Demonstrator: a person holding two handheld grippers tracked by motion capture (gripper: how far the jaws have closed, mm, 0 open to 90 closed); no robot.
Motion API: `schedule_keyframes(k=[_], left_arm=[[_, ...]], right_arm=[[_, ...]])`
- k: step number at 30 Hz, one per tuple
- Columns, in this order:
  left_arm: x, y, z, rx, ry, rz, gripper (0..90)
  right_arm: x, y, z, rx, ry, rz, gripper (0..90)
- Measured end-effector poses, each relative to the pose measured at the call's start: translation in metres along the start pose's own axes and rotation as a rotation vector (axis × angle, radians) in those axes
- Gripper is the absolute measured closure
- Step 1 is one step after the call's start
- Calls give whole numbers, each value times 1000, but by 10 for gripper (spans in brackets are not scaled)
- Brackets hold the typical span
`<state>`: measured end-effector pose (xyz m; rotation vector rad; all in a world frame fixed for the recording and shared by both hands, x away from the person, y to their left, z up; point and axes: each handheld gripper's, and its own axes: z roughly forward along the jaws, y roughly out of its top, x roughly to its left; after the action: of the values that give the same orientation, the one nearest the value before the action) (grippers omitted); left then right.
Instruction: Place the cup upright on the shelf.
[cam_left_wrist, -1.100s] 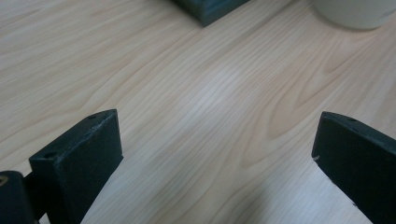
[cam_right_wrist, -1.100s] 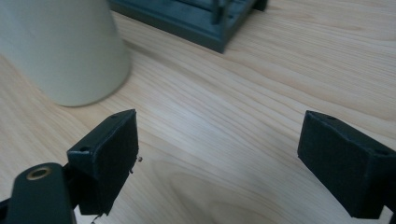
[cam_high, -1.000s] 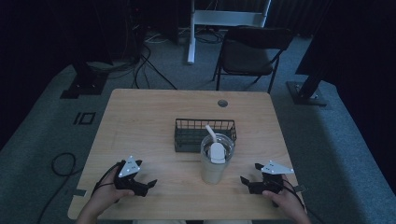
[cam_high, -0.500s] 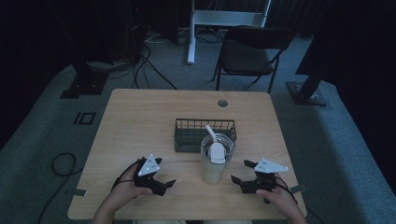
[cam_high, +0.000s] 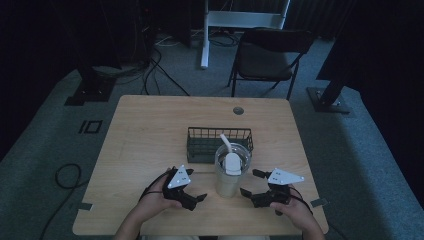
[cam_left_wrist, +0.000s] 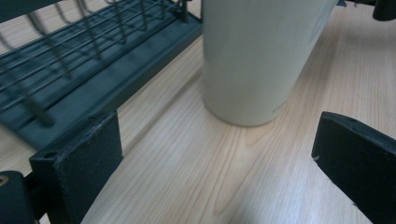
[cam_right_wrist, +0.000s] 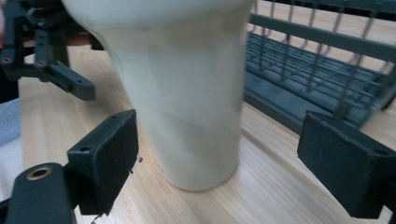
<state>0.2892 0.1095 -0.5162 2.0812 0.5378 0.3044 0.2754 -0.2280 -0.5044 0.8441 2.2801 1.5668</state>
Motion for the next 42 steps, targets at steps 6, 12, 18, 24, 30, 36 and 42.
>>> schedule_keyframes(k=[6,12,18,24,30,36,42], left_arm=[[-7,10,17,-18,-12,11,23],[-10,18,31,-54,-36,-3,23],[-12,21,40,-65,-53,2,41],[-15,24,50,-60,-65,-12,48],[-17,28,58,-55,-81,-13,119],[-17,30,64,-47,-96,-29,120],[-14,26,66,-58,-121,-44,117]], right_arm=[[2,7,4,-65,34,8,123],[5,12,6,-106,58,-8,122],[4,15,11,-112,71,-16,122],[3,19,16,-107,96,-43,122],[6,23,26,-107,111,-66,106],[6,23,34,-98,98,-104,97],[5,25,39,-88,98,-153,91]])
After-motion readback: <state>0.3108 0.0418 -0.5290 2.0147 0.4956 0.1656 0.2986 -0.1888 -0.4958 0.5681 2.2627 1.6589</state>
